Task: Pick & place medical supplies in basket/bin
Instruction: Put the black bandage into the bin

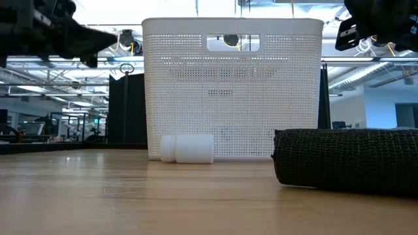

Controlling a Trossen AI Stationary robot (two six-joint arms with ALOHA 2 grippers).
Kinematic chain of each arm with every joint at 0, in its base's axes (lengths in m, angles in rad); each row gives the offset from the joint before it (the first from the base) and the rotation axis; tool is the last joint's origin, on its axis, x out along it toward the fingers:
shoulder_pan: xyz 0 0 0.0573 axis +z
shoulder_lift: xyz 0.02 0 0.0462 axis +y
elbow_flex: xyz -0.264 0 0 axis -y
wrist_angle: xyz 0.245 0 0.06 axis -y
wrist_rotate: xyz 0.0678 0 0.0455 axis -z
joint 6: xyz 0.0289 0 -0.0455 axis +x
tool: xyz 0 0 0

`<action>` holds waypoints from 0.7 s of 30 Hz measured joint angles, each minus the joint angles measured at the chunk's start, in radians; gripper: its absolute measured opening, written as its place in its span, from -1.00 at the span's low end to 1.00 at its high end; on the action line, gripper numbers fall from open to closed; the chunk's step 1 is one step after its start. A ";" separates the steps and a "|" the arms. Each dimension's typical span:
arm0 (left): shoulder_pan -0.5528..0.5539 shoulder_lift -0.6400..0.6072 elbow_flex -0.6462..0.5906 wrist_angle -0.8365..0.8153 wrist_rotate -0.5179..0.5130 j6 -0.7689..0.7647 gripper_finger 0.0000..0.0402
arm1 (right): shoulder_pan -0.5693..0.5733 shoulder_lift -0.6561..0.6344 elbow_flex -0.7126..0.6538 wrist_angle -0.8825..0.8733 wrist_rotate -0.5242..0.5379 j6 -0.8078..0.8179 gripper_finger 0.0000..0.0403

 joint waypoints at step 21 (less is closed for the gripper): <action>-0.005 0.004 -0.049 -0.011 -0.118 -0.019 -0.94 | 0.099 0.280 0.691 -0.711 0.059 0.096 -1.00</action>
